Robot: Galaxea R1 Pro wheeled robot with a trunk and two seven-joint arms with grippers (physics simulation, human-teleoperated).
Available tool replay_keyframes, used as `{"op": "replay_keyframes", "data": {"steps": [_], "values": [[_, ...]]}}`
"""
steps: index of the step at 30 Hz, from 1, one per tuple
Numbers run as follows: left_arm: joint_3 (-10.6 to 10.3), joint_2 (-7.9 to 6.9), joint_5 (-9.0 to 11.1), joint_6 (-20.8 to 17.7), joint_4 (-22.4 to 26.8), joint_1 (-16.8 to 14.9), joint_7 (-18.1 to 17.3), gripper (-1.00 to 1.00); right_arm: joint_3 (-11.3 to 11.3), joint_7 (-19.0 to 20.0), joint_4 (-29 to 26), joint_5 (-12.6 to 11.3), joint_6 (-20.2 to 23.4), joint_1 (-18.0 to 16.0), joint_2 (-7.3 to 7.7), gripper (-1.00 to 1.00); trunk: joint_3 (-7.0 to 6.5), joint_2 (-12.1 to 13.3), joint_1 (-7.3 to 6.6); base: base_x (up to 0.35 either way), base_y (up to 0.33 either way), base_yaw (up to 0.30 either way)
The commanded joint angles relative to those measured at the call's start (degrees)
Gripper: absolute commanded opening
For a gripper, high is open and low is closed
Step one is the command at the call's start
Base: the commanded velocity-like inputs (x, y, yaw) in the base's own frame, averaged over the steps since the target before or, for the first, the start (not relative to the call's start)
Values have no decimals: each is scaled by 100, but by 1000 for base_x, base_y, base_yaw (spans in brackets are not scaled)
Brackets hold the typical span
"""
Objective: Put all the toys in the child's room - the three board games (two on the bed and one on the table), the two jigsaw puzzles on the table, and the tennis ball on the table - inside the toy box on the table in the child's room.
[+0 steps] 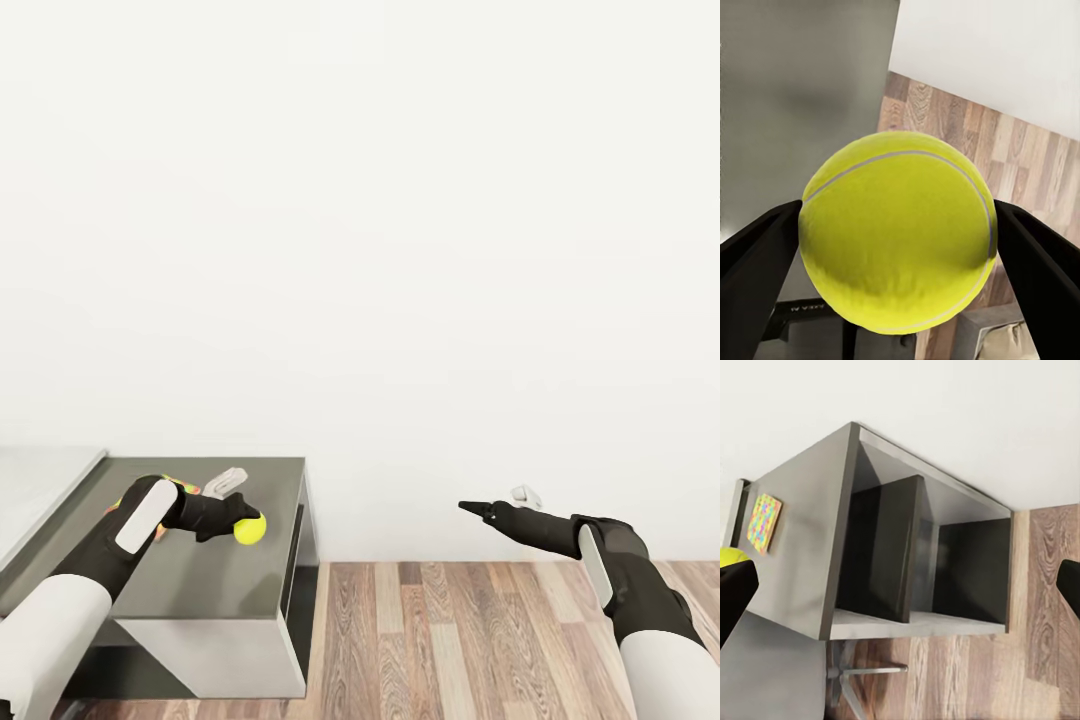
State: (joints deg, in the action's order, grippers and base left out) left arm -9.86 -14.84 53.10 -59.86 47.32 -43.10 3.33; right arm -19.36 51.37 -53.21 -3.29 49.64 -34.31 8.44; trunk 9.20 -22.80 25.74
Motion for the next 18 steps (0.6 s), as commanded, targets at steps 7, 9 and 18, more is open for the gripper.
{"op": "replay_keyframes", "data": {"steps": [7,9,18], "values": [[3,-8,37,-8,5,-5,35,-100,-7,-4,-5,-34,46,-5,0,100,-55,-12,4,0,0,0],[50,-4,35,-8,5,-5,36,-100,-7,-4,-5,-38,46,-5,0,100,-74,-12,4,0,0,0],[97,1,36,0,5,-5,29,-100,-7,-4,-5,-34,44,-5,-3,100,-159,-12,4,0,0,0]]}}
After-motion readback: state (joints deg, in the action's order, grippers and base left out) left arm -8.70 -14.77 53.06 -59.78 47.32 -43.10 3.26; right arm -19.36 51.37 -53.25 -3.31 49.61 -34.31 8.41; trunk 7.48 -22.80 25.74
